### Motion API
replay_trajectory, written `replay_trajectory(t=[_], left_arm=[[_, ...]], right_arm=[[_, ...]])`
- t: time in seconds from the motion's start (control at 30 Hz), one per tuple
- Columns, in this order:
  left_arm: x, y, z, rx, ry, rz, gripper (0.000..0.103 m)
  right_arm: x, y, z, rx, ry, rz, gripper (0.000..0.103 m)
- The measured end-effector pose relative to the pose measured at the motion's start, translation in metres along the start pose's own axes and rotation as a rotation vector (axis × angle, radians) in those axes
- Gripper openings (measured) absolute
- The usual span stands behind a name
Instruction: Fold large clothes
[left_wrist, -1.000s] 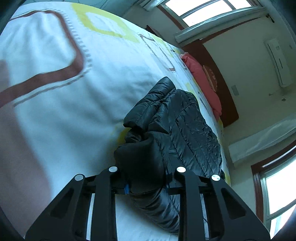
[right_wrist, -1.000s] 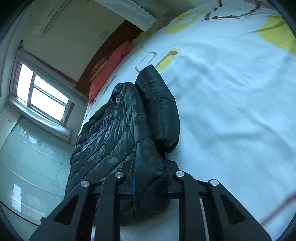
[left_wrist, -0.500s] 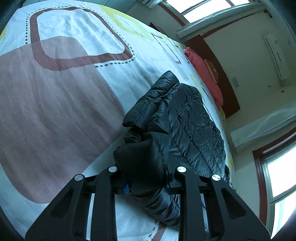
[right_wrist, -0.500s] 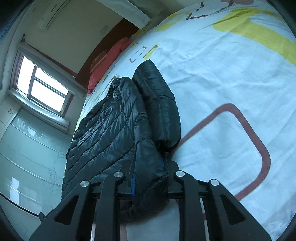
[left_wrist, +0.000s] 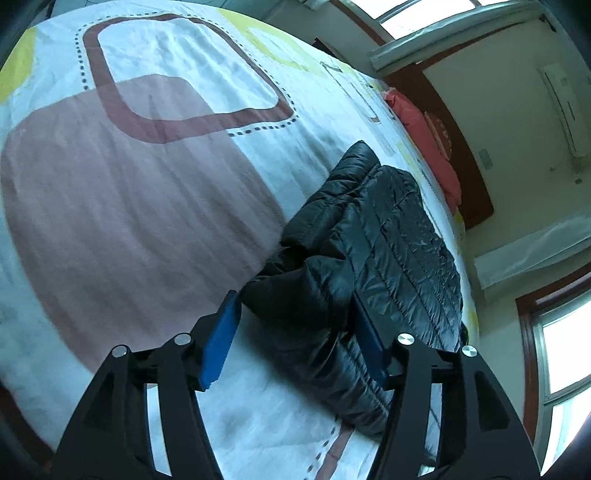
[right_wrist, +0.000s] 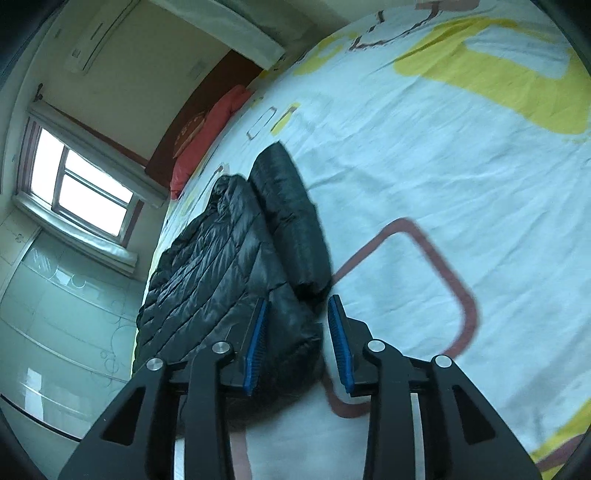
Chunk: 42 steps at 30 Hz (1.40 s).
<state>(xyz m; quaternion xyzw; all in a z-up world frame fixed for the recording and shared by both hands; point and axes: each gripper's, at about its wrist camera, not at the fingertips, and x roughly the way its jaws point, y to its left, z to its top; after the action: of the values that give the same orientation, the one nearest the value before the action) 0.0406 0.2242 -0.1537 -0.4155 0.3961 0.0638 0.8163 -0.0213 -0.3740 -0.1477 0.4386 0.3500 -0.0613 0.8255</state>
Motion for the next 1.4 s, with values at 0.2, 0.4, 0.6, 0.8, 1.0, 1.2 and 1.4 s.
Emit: replay_trajectory(t=[0.2, 0.4, 0.6, 0.8, 1.0, 1.2, 1.4], left_arm=[[-0.020, -0.010, 0.001, 0.119, -0.014, 0.105, 0.060], [-0.048, -0.048, 0.002, 0.321, -0.161, 0.210, 0.060], [-0.031, -0.096, -0.004, 0.479, -0.157, 0.222, 0.060], [0.012, -0.150, -0.026, 0.691, -0.142, 0.289, 0.060], [0.047, -0.190, -0.042, 0.843, -0.181, 0.352, 0.060], [0.084, -0.203, -0.042, 0.883, -0.157, 0.412, 0.060], [0.114, -0.197, -0.051, 0.919, -0.139, 0.460, 0.060]], right_arm=[[-0.025, -0.001, 0.009, -0.054, -0.060, -0.113, 0.034], [-0.031, 0.031, 0.016, -0.168, -0.093, -0.152, 0.034], [0.003, 0.093, 0.000, -0.345, -0.033, -0.142, 0.034], [0.057, 0.159, -0.027, -0.540, 0.053, -0.142, 0.034], [0.100, 0.217, -0.049, -0.702, 0.072, -0.155, 0.034], [0.137, 0.245, -0.065, -0.791, 0.085, -0.185, 0.034], [0.180, 0.239, -0.086, -0.851, 0.135, -0.256, 0.034]])
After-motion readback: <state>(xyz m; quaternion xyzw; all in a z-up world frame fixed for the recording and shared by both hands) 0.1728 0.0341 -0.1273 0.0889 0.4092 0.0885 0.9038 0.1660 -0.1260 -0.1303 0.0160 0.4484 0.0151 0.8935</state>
